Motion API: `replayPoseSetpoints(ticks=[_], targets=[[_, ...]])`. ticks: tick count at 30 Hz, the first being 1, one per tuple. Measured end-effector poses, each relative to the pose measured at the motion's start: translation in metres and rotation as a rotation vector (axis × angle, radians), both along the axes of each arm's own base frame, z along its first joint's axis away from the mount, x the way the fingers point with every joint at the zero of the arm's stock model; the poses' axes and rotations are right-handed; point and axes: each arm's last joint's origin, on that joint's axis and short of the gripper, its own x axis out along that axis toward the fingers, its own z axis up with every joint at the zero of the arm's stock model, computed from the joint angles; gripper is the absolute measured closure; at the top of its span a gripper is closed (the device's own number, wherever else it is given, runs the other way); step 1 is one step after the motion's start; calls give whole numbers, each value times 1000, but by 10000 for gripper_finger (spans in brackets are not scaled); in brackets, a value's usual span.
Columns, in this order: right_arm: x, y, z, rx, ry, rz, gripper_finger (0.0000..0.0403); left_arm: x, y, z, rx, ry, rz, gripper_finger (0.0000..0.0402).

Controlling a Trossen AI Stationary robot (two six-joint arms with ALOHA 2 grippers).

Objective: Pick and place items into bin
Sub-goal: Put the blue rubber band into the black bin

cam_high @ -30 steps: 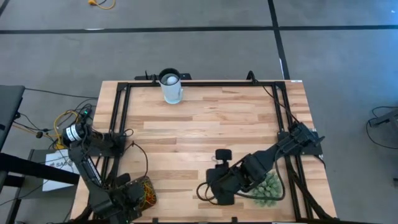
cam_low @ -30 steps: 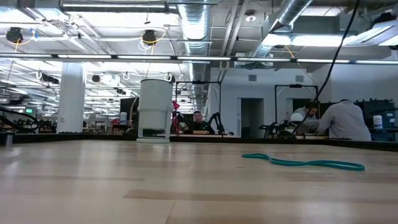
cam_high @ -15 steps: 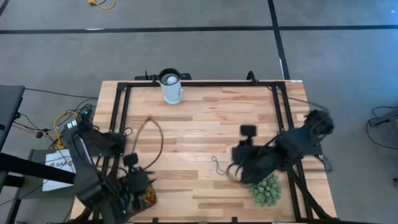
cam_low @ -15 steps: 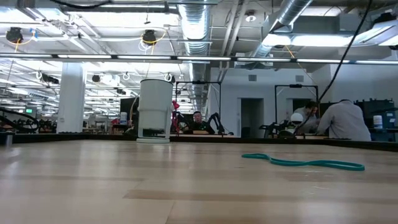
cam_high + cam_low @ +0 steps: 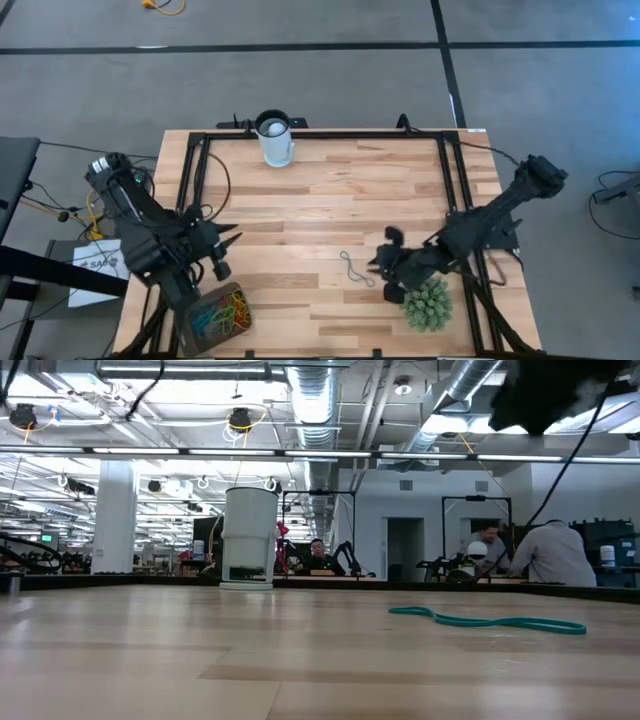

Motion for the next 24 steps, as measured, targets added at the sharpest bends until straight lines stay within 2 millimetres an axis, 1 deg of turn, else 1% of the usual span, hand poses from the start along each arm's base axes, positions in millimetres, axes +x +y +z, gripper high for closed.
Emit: replayPoseSetpoints(ticks=[2, 4, 6, 10, 12, 16, 22, 24], targets=[[7, 3, -26, 84, -8, 21, 330, -4, 6, -22, -42, -40, 22, 307], [14, 6, -51, 76, 16, 23, 330, -4, 9, -42, -58, -56, 31, 307], [22, 9, -69, 41, 33, 8, 330, -4, 10, -60, -59, -53, 36, 307], [33, 16, -97, -1, 102, 3, 330, -3, 10, -78, -80, -76, 38, 307], [36, 19, -105, -5, 124, -6, 330, -1, 8, -79, -83, -91, 25, 307], [43, 18, -123, -17, 180, -34, 330, 3, 3, -76, -63, -106, -20, 307], [52, 15, -134, 7, 212, -63, 331, 11, -6, -70, -40, -157, -77, 307], [53, 14, -134, 4, 213, -64, 341, 13, -8, -68, -21, -195, -73, 307]])
